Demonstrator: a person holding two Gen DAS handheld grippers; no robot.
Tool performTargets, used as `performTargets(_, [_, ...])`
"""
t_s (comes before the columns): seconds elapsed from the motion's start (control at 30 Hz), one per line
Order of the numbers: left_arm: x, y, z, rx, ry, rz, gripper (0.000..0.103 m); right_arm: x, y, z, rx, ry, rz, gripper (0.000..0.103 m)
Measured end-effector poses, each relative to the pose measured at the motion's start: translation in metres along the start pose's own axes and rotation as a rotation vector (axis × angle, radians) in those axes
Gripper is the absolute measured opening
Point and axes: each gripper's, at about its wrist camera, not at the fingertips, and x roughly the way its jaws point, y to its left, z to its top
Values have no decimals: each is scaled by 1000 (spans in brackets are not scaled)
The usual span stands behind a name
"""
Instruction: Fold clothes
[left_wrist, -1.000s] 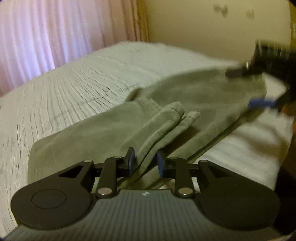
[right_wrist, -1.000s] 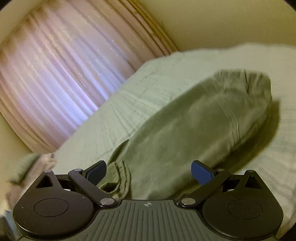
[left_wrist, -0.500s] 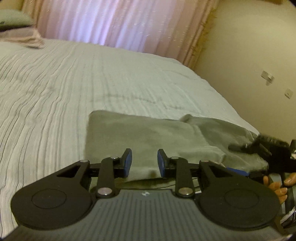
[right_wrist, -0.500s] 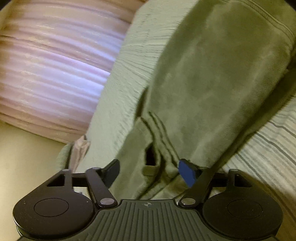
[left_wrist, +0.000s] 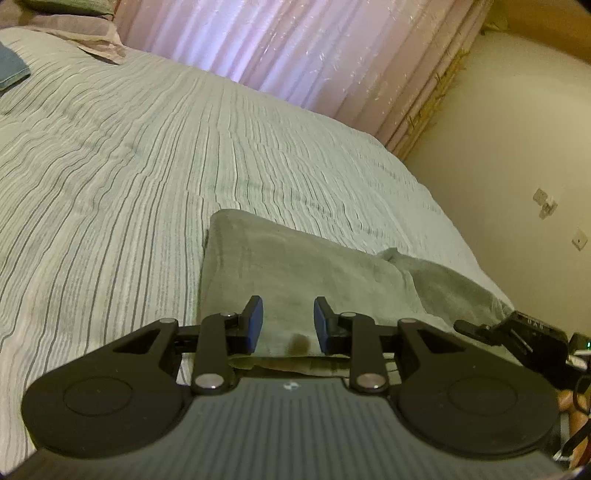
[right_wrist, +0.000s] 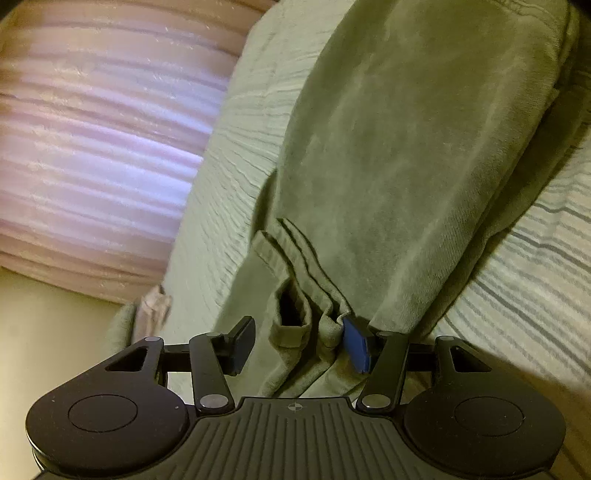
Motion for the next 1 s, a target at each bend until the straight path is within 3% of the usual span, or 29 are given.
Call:
performTargets(0.13, [-2, 3, 0, -19, -4, 5, 24, 0, 2, -5, -40, -6, 6, 56])
performTargets(0.27, [-4, 4, 2, -38, -12, -2, 24, 19, 16, -13, -209, -20, -48, 56])
performTargets(0.33, [-7, 4, 4, -37, -16, 2, 24, 24, 20, -18, -261, -40, -83, 32])
performTargets(0.4, [-9, 4, 5, -32, -19, 0, 24, 17, 24, -19, -280, -60, -59, 25])
performTargets(0.53, [-7, -6, 11, 26, -18, -4, 18, -11, 47, -21, -379, -146, 42, 23])
performTargets(0.6, [-2, -15, 11, 70, -8, -3, 18, -13, 46, -19, -406, -164, -3, 23])
performTargets(0.73, [18, -30, 3, 154, 59, 26, 16, 2, 14, -16, -282, -94, -89, 23])
performTargets(0.83, [27, -36, -6, 222, 91, 61, 15, -8, 21, -28, -337, -135, -59, 23])
performTargets(1.0, [38, -33, -14, 246, 134, 83, 15, 6, 14, -32, -374, -89, -143, 23])
